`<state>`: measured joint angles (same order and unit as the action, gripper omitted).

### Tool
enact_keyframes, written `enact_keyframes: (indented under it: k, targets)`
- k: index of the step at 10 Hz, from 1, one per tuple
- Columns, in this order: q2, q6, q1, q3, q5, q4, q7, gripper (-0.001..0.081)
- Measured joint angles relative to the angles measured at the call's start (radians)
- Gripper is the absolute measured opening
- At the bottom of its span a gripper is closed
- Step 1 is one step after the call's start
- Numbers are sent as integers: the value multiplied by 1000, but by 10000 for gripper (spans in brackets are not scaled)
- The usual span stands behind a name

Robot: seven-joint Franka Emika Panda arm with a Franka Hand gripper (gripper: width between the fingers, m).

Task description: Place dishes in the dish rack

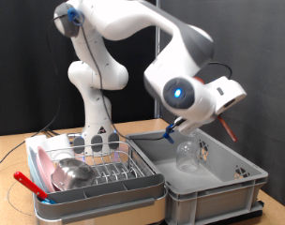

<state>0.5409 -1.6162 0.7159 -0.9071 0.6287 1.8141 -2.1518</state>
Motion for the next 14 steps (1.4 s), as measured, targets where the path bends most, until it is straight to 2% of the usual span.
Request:
enact_keyframes:
  k: [2,3,4,5,6,8,9,11,12,14]
  targets:
    - [106,140,26,6,86,-68,78,80]
    - [103,116,23,6,63,-65,68,80]
    - [92,43,20,3,69,-47,59,80]
    - [69,-86,21,-7,131,-2,56,80]
    - [43,-206,24,-18,225,44,57,80]
    - [-2,-397,41,-39,438,106,61,80]
    - [-24,-470,56,-43,518,128,62,80]
    - [-94,-592,82,-47,582,179,-7,80]
    - [-90,-556,82,-45,577,178,17,80]
    - [-65,-433,86,-23,569,162,161,80]
